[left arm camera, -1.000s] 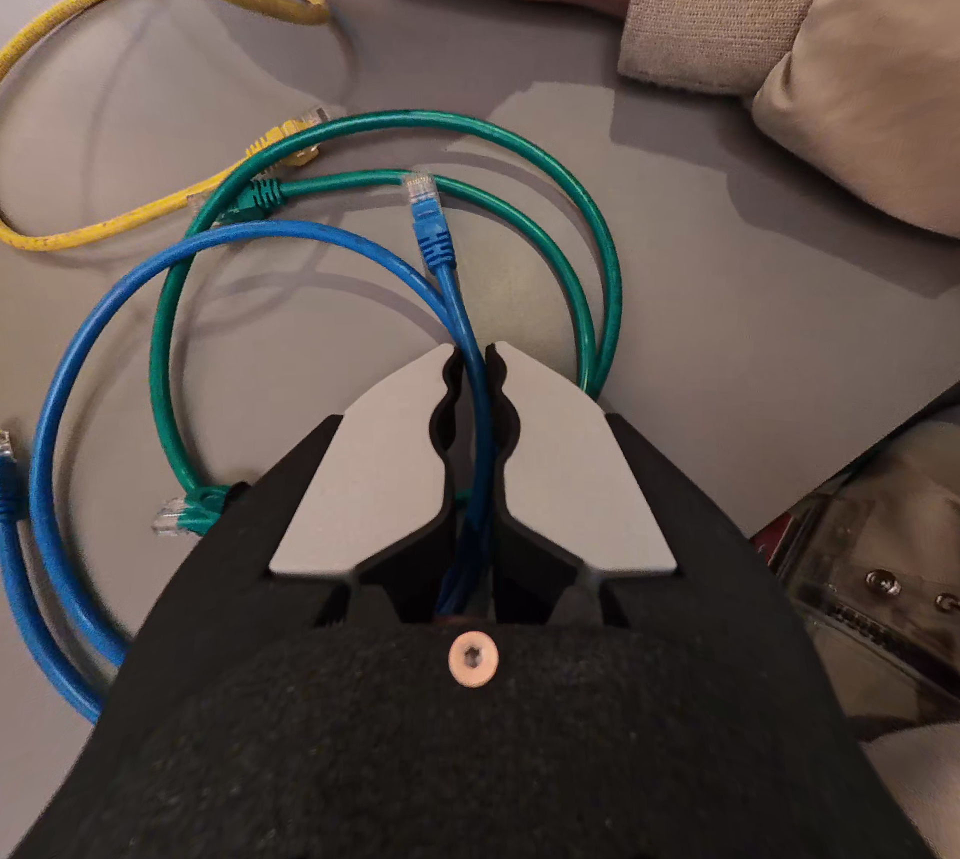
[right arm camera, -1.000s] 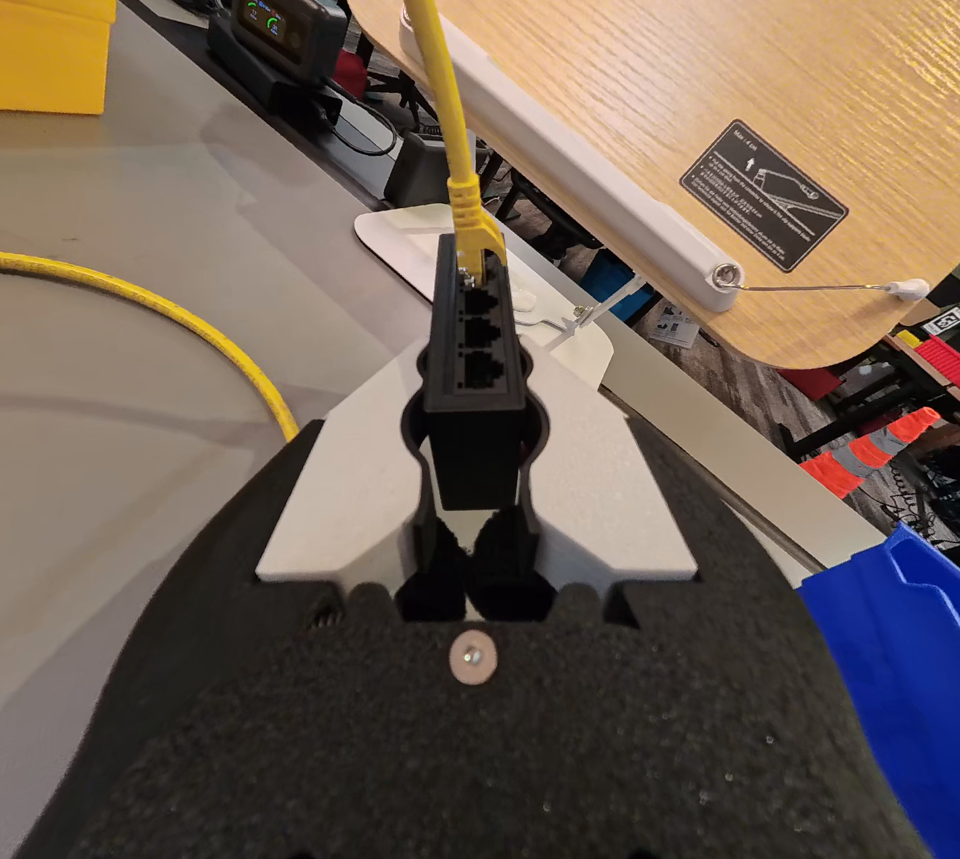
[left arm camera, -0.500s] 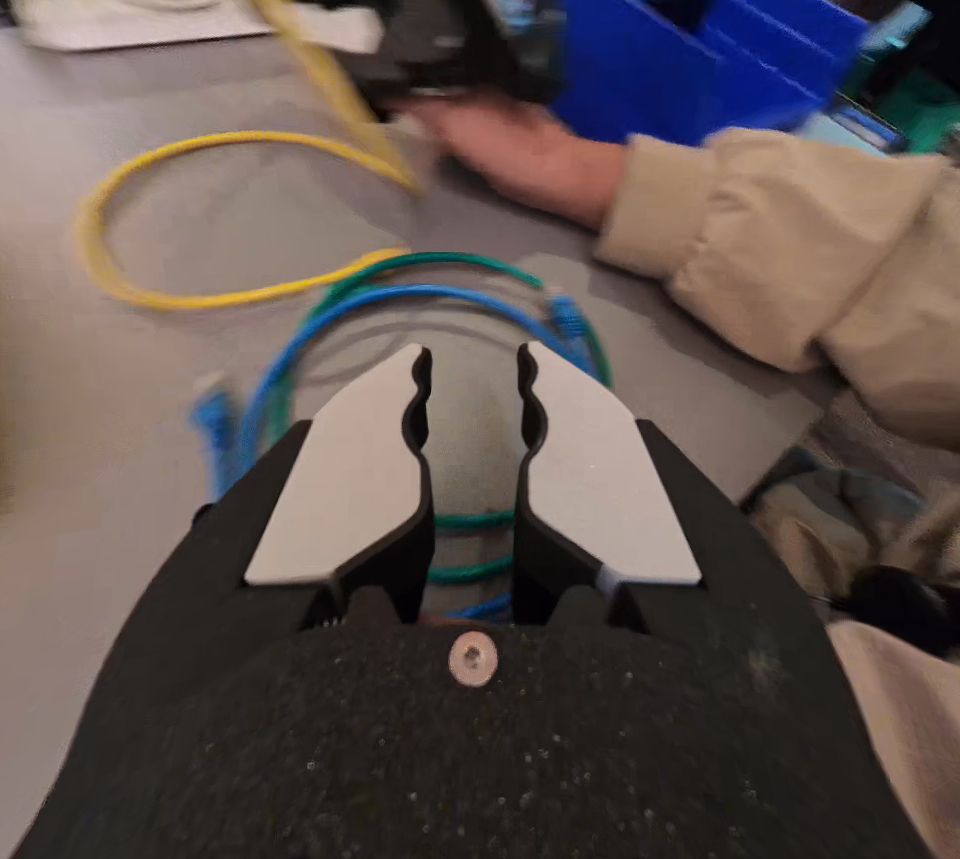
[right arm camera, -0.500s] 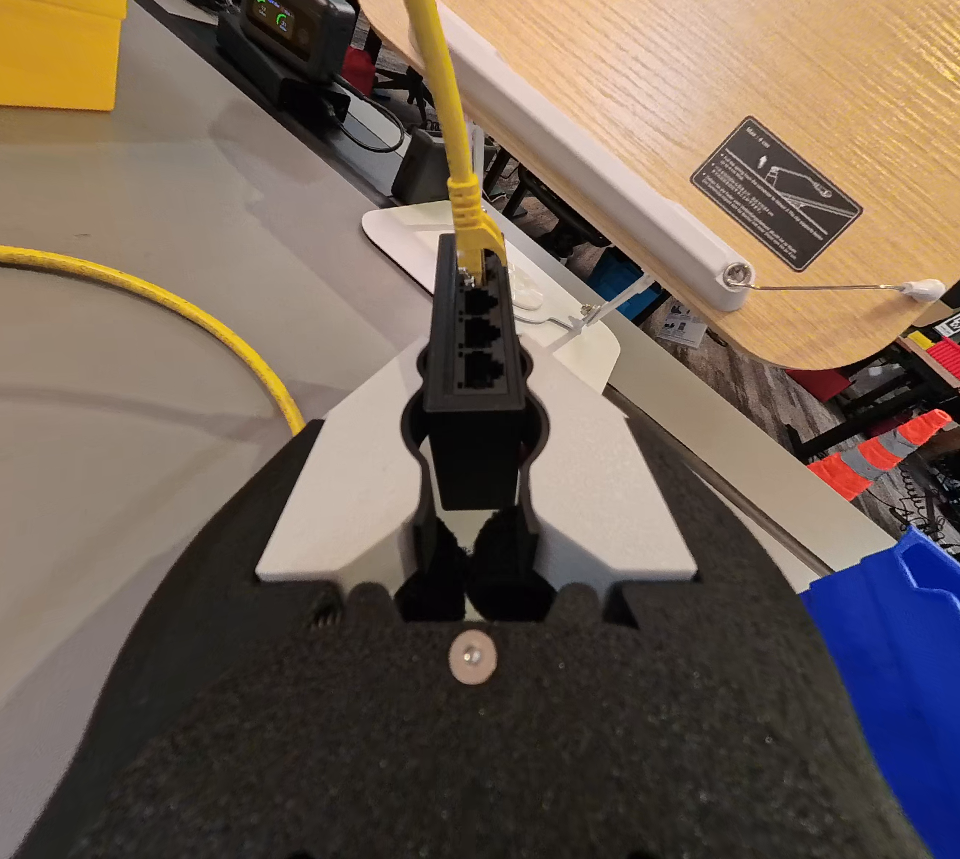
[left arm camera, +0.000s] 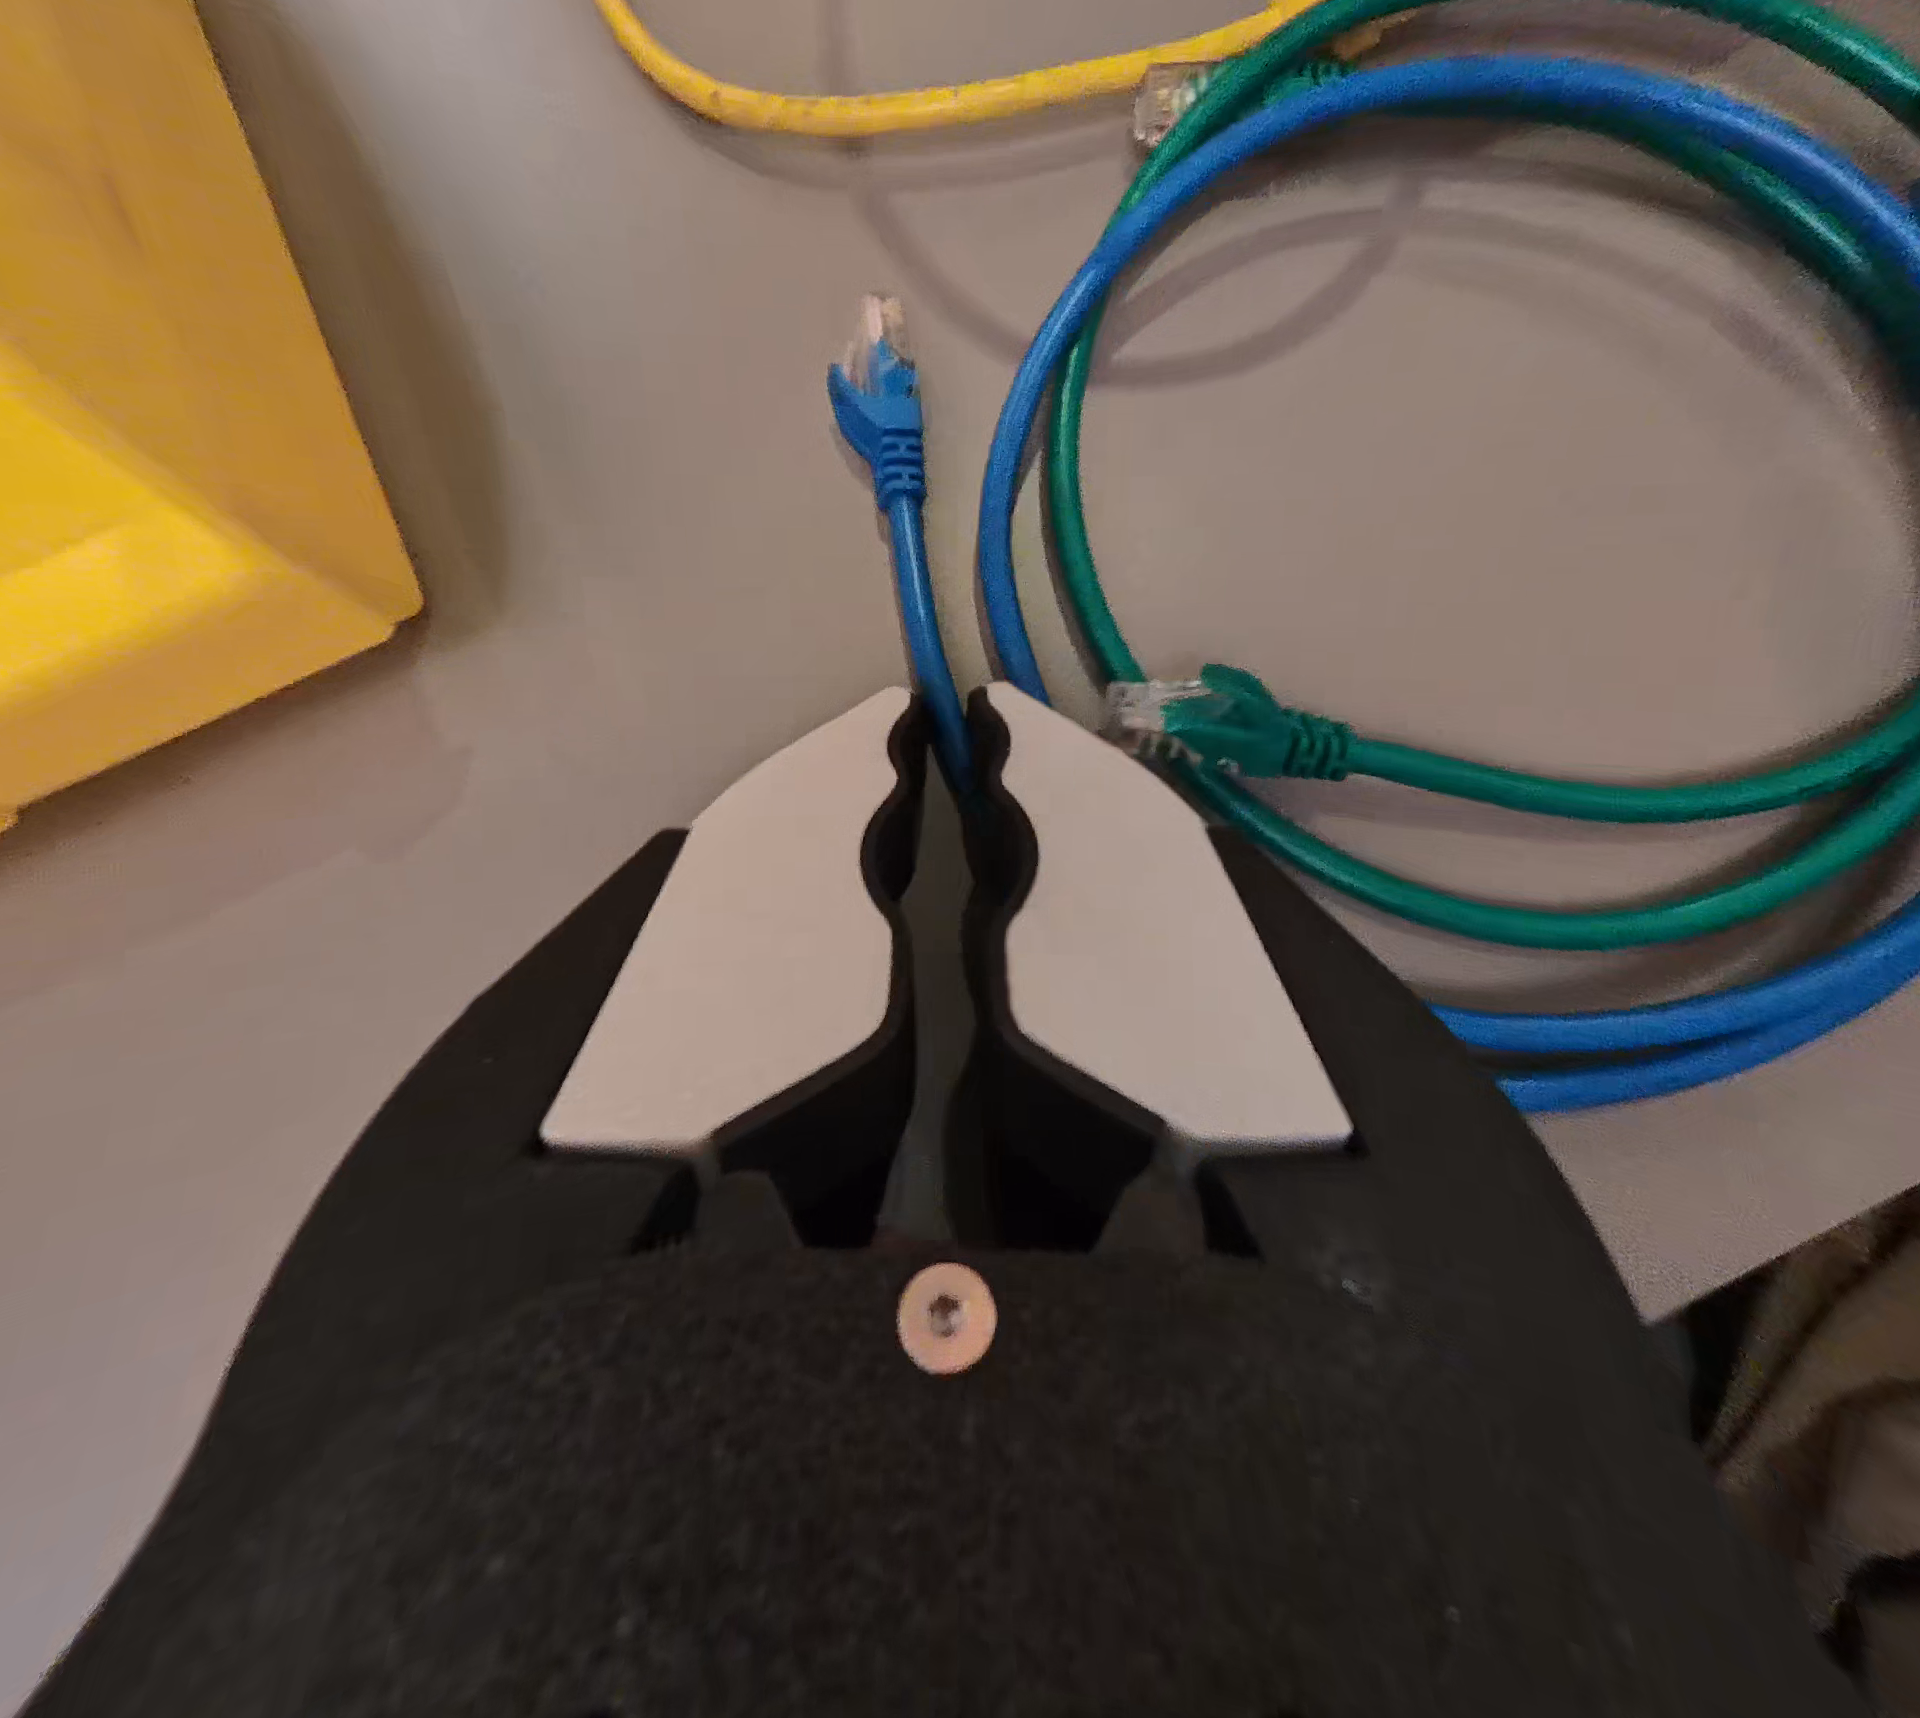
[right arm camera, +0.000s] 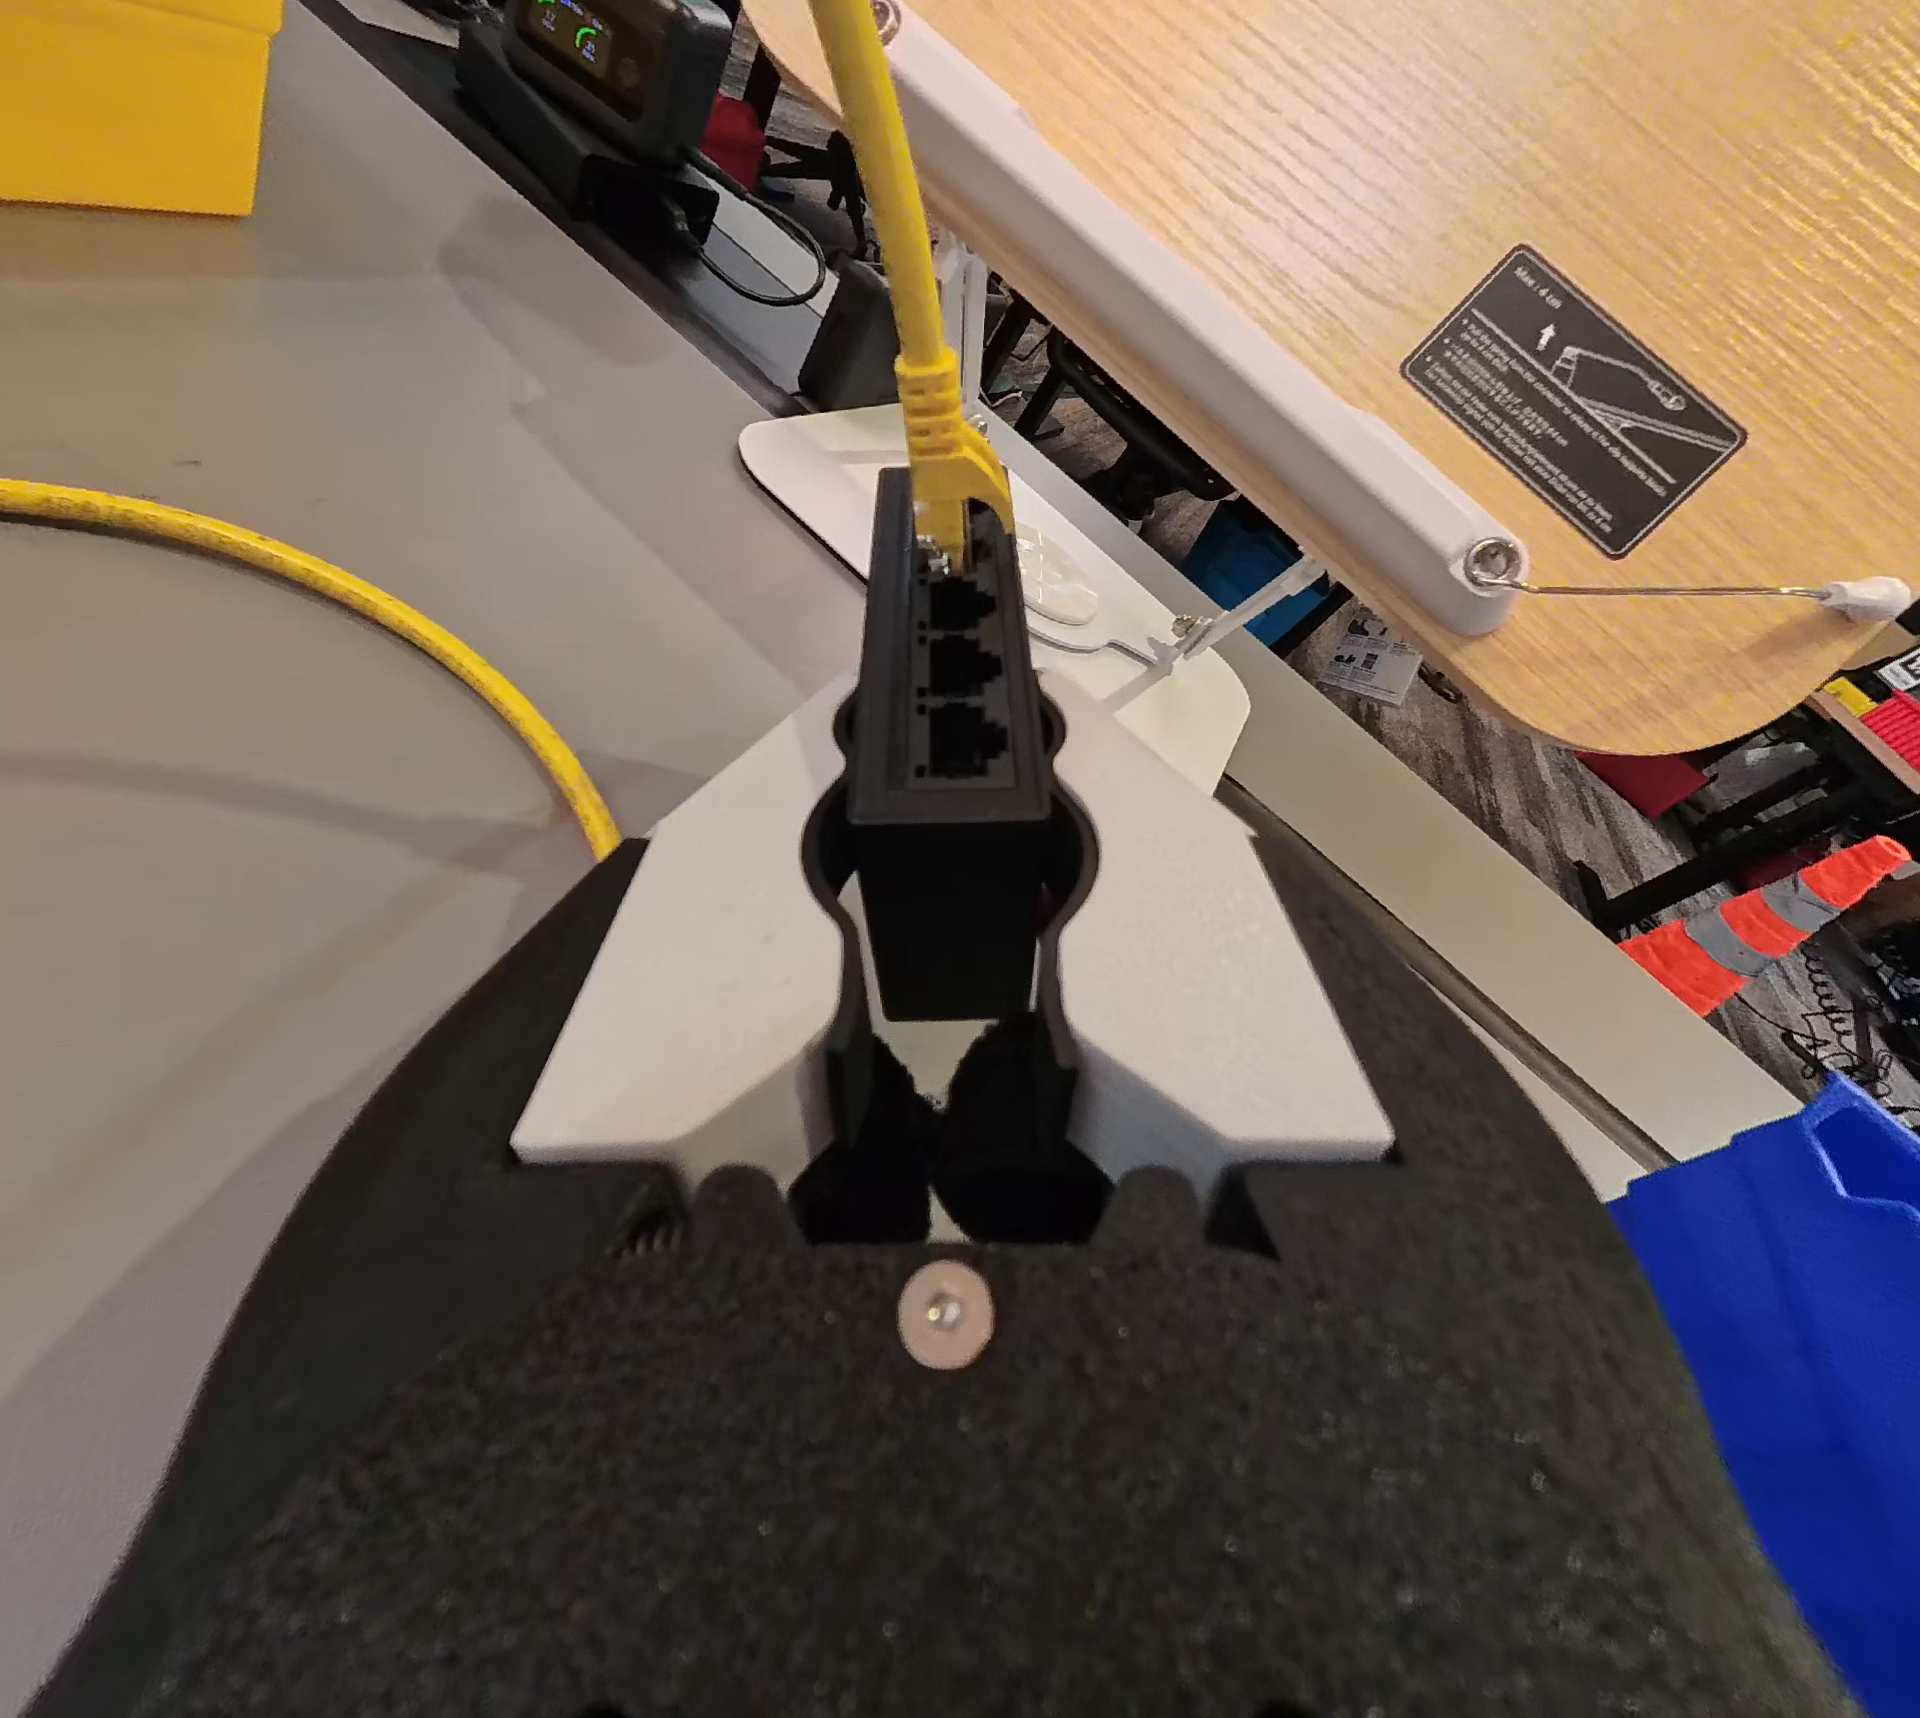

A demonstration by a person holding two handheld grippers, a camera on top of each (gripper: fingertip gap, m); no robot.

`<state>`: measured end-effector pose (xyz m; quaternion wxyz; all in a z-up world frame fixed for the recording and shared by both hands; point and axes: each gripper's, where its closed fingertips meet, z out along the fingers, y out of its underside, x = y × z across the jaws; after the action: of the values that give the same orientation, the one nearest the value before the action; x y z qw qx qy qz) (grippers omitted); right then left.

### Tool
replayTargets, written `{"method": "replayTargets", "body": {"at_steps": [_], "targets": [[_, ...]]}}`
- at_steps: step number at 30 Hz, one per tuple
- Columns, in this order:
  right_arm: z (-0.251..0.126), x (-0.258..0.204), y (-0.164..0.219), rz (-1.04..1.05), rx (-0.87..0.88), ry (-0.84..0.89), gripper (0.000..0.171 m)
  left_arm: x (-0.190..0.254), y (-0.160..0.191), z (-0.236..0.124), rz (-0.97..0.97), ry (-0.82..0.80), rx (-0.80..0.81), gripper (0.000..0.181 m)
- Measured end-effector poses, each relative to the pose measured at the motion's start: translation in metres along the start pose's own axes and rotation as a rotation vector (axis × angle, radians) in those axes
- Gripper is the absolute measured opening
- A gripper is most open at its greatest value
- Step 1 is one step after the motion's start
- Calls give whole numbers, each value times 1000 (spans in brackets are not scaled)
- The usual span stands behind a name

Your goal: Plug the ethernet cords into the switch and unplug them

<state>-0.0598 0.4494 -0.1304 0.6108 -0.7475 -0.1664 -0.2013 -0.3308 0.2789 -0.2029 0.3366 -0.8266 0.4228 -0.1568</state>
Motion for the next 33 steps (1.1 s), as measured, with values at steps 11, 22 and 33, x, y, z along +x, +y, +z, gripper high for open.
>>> {"method": "replayTargets", "body": {"at_steps": [11,22,33], "targets": [[-10,-36,-20,-231,82,-72,26,-57,-62,-71,587,-504,-43,5],[-45,-80,-57,-600,307,-64,26,-10,-167,-68,1074,-463,-67,6],[-55,-89,-64,-627,358,-62,26,-14,-160,-15,1142,-569,-191,5]]}}
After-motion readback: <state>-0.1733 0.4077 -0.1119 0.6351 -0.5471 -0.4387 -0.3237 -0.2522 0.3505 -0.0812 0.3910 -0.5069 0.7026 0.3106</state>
